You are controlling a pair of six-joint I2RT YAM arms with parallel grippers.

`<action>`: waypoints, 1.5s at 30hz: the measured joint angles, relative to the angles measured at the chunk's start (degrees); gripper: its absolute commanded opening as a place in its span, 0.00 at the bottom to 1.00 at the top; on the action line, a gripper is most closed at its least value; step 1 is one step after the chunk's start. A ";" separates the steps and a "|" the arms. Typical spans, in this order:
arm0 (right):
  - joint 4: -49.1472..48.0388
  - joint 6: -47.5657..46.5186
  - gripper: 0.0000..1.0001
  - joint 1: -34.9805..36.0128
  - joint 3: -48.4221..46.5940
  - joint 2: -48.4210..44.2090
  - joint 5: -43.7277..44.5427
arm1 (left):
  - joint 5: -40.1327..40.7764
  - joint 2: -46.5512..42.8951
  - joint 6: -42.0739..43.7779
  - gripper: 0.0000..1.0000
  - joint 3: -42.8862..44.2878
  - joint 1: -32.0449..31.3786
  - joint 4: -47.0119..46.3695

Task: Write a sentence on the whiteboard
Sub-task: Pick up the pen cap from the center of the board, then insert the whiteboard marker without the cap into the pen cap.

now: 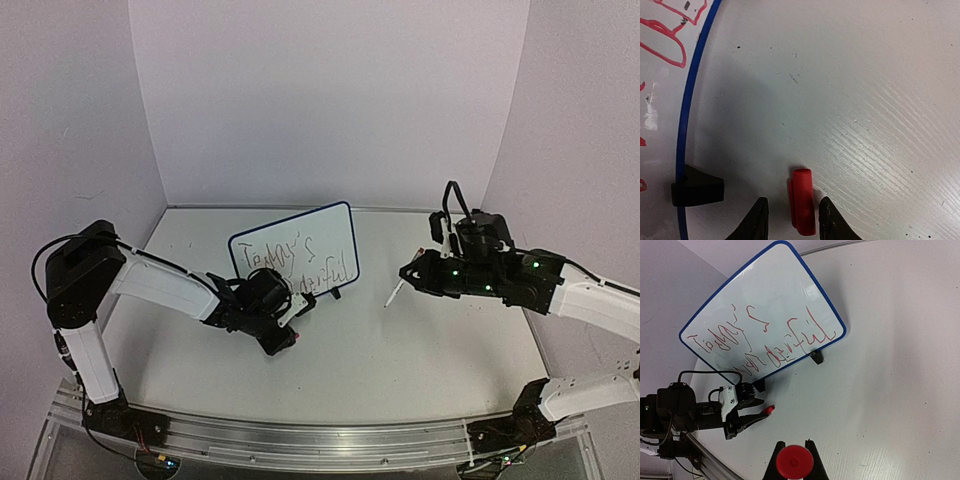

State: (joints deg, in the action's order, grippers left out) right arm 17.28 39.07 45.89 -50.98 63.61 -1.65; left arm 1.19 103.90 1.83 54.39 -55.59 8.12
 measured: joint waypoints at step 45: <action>-23.63 13.97 0.00 1.16 1.99 15.63 -16.31 | -12.22 -17.75 -13.73 0.00 -13.31 -5.90 -26.64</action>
State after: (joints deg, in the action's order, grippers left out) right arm -6.35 53.04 47.05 -48.99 79.24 -17.96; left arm -11.03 86.15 -11.90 41.08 -61.49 -18.52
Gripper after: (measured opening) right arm 0.059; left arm 0.094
